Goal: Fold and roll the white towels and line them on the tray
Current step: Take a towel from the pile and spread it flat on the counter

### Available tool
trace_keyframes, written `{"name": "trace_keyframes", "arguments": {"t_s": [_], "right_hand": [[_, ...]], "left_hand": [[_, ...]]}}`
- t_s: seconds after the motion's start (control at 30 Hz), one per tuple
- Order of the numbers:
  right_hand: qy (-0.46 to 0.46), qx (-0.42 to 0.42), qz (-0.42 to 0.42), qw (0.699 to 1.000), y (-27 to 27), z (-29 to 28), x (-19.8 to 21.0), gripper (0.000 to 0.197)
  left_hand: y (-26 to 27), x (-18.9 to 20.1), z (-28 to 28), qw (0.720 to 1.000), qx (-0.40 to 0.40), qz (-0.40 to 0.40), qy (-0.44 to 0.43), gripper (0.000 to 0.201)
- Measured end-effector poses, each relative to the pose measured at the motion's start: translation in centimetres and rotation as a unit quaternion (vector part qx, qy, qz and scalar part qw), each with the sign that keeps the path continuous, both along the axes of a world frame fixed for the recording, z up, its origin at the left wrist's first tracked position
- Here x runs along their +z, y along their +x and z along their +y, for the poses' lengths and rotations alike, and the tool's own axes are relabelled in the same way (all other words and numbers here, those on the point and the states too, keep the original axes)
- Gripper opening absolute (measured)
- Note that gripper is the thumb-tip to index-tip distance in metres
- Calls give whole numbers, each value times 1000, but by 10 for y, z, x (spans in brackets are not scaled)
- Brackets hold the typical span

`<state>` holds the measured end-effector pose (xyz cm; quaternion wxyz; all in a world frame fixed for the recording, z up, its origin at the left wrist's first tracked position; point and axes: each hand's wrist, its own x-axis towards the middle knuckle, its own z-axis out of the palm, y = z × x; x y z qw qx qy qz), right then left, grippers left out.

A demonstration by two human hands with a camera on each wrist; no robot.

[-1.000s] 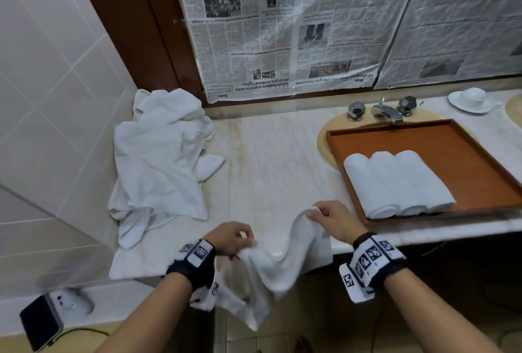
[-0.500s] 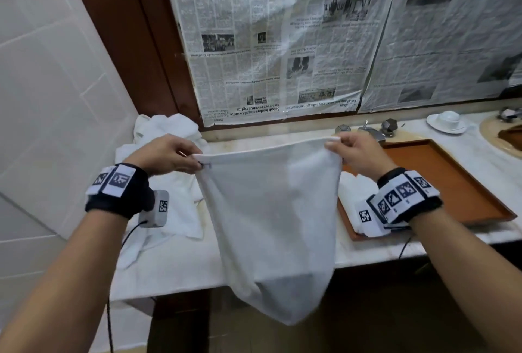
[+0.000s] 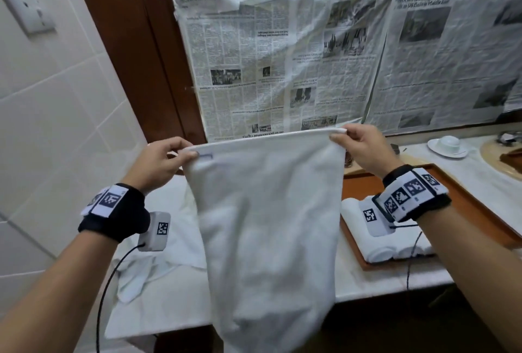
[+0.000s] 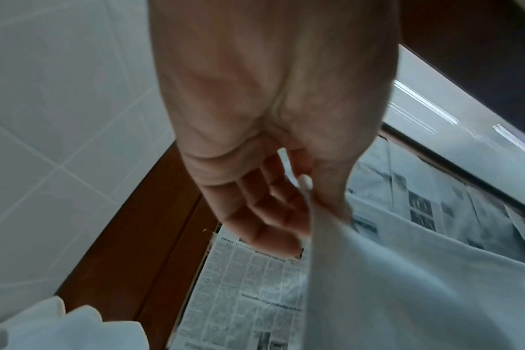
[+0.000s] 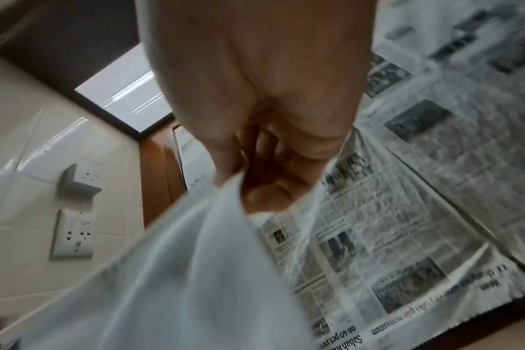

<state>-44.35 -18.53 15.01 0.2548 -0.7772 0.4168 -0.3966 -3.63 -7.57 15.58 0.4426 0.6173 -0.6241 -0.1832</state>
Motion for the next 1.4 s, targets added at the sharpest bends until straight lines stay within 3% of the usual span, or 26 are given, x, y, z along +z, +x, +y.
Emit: {"name": "trace_keyframes", "arguments": {"t_s": [0.17,0.37,0.43,0.53,0.67,0.77,1.07,1.13,1.23,1.33,1.4], "right_hand": [[-11,-31,41,999,6,-7,-16,28],[96,-64,135,984,10,-24,-47,37],[147,-61,115,981,13,-29,-67,29],[244,-62,16,968,23,-52,-93,20],[270,-76,-42,959,46,-116,-116,17],[274,-89,-57,956,66,-173,-137,14],[339,-124,-64,930,107,-312,-249,17],[348,-142,-56,925,116,-325,-266,15],[339,-166,8,926,125,-332,-278,11],[320,-179,78,927,125,-321,-282,39],[279,-131,96,946,124,-295,-282,44]], "left_hand": [[8,-10,-5,1000,-4,5,9,10],[9,-54,-26,991,-2,-127,36,13],[12,-72,-34,990,-2,-130,59,14],[15,-92,-59,990,9,-113,87,14],[20,-115,-118,991,60,-43,108,12],[29,-138,-173,986,115,-8,120,10],[47,-235,-304,960,205,-63,177,22],[51,-259,-319,959,195,-65,193,29],[54,-288,-326,951,183,-84,235,22],[50,-302,-313,964,140,-103,200,42],[41,-307,-293,968,140,-148,148,52]]}}
